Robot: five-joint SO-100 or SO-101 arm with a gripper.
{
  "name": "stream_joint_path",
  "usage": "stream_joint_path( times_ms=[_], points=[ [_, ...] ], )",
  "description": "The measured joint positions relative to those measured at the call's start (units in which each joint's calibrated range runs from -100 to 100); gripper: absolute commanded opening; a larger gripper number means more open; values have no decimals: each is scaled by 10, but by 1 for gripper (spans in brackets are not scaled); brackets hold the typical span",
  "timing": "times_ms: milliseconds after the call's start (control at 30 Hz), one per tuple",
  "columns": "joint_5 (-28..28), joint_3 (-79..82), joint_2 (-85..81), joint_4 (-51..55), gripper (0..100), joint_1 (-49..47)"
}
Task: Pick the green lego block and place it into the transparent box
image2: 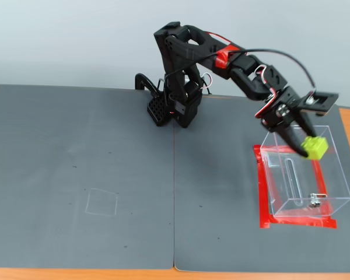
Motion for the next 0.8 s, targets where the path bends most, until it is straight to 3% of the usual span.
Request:
stream_joint_path(
  times_ms=[300, 567, 800],
  points=[
    [0, -3, 22, 3, 12, -57],
    [0, -48, 91, 98, 12, -87],
    [0, -57, 124, 107, 12, -94]
  ],
)
